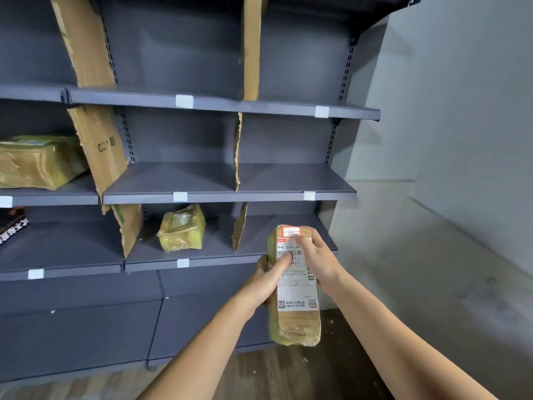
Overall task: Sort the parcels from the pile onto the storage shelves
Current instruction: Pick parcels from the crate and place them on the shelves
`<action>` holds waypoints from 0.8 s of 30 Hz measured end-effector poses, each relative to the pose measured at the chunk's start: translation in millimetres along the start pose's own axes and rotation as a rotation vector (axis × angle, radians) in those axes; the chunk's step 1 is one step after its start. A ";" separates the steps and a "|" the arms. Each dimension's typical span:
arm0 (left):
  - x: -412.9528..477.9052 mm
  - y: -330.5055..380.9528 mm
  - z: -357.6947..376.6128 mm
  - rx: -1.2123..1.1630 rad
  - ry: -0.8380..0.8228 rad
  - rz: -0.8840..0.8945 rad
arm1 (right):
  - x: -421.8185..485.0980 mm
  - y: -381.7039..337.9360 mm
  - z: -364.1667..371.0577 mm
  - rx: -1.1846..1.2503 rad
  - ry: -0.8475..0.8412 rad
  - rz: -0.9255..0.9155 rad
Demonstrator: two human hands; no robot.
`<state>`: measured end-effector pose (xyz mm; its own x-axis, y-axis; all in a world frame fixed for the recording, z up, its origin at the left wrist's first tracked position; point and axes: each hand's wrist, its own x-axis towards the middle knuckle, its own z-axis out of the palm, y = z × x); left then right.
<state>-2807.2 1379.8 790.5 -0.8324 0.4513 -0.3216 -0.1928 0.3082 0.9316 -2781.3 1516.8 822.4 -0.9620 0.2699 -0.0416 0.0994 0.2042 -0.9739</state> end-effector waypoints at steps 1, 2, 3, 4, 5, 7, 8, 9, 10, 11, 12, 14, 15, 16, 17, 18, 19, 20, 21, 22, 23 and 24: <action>-0.7 1.1 -11.0 -0.002 -0.001 0.015 | 2.2 -6.1 9.4 -0.006 0.003 -0.010; -2.1 2.0 -21.9 -0.005 0.001 0.033 | 4.8 -11.6 18.6 -0.015 0.005 -0.022; -2.3 1.4 -32.8 -0.006 0.005 0.042 | 6.7 -17.0 27.9 -0.023 0.005 -0.031; -2.6 0.4 -43.3 -0.009 0.011 0.047 | 8.7 -21.6 37.2 -0.025 0.006 -0.038; -2.8 -0.8 -53.8 -0.011 0.015 0.055 | 10.2 -25.8 46.4 -0.021 0.007 -0.043; -4.1 -2.6 -74.0 -0.022 0.022 0.071 | 13.5 -32.5 65.0 -0.020 0.011 -0.054; -5.0 -3.2 -83.7 -0.022 0.031 0.077 | 15.9 -34.4 73.9 -0.016 0.013 -0.060; -5.2 -4.4 -93.5 -0.019 0.040 0.081 | 18.6 -36.3 83.2 -0.004 0.016 -0.065; -6.7 -4.8 -102.6 -0.020 0.046 0.084 | 21.4 -37.5 91.6 0.006 0.019 -0.070; -7.3 -6.0 -111.4 -0.023 0.056 0.087 | 24.0 -39.5 100.2 0.014 0.018 -0.076; -9.0 -6.9 -120.3 -0.028 0.067 0.093 | 27.5 -41.6 109.0 0.015 0.014 -0.084; -10.3 -10.2 -137.9 -0.053 0.090 0.102 | 34.1 -47.7 126.8 0.000 -0.003 -0.098; -9.0 -12.8 -147.0 -0.070 0.105 0.103 | 37.6 -50.7 135.7 -0.006 -0.013 -0.101; -7.4 -15.0 -155.4 -0.081 0.123 0.101 | 42.0 -52.7 144.1 -0.007 -0.020 -0.104; -5.4 -16.7 -163.5 -0.090 0.144 0.094 | 45.8 -55.0 152.2 -0.003 -0.028 -0.106; -4.2 -17.7 -171.0 -0.095 0.166 0.086 | 50.9 -55.8 159.5 0.002 -0.038 -0.106; -1.3 -19.7 -178.3 -0.097 0.185 0.076 | 56.1 -57.0 166.7 0.005 -0.053 -0.105; 0.8 -20.7 -185.0 -0.094 0.201 0.063 | 62.1 -57.7 173.2 0.003 -0.072 -0.104; 3.4 -22.3 -191.5 -0.092 0.213 0.049 | 67.4 -59.0 179.7 -0.006 -0.094 -0.099; 5.8 -23.6 -197.6 -0.092 0.222 0.036 | 74.3 -59.0 186.0 -0.012 -0.120 -0.093; 8.9 -25.9 -204.2 -0.093 0.229 0.027 | 81.4 -58.6 192.7 -0.014 -0.146 -0.083; 12.4 -28.1 -211.0 -0.093 0.237 0.016 | 89.9 -56.5 199.6 -0.015 -0.172 -0.072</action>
<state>-2921.8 1200.1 796.1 -0.9321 0.2432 -0.2684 -0.2166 0.2197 0.9512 -2924.2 1341.7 829.2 -0.9959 0.0895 -0.0107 0.0312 0.2314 -0.9724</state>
